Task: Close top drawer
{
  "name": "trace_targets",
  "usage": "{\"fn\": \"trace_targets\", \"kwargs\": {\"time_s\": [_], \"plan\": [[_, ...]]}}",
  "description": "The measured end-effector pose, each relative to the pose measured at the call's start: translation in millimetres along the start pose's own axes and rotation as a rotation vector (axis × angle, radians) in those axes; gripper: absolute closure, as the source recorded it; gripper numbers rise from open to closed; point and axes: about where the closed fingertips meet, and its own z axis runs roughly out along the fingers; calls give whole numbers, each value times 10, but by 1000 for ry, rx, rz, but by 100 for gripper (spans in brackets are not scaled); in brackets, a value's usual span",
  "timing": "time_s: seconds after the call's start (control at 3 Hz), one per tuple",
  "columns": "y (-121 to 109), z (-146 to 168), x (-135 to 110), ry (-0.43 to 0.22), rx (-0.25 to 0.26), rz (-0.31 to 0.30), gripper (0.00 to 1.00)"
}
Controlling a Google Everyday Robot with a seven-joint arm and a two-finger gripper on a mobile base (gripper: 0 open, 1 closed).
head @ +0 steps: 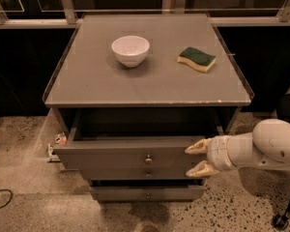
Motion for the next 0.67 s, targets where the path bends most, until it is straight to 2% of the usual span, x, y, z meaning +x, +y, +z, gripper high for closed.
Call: {"fn": "trace_targets", "kwargs": {"time_s": [0.33,0.67], "plan": [[0,1,-1,0,0,0,0],[0,1,-1,0,0,0,0]]}}
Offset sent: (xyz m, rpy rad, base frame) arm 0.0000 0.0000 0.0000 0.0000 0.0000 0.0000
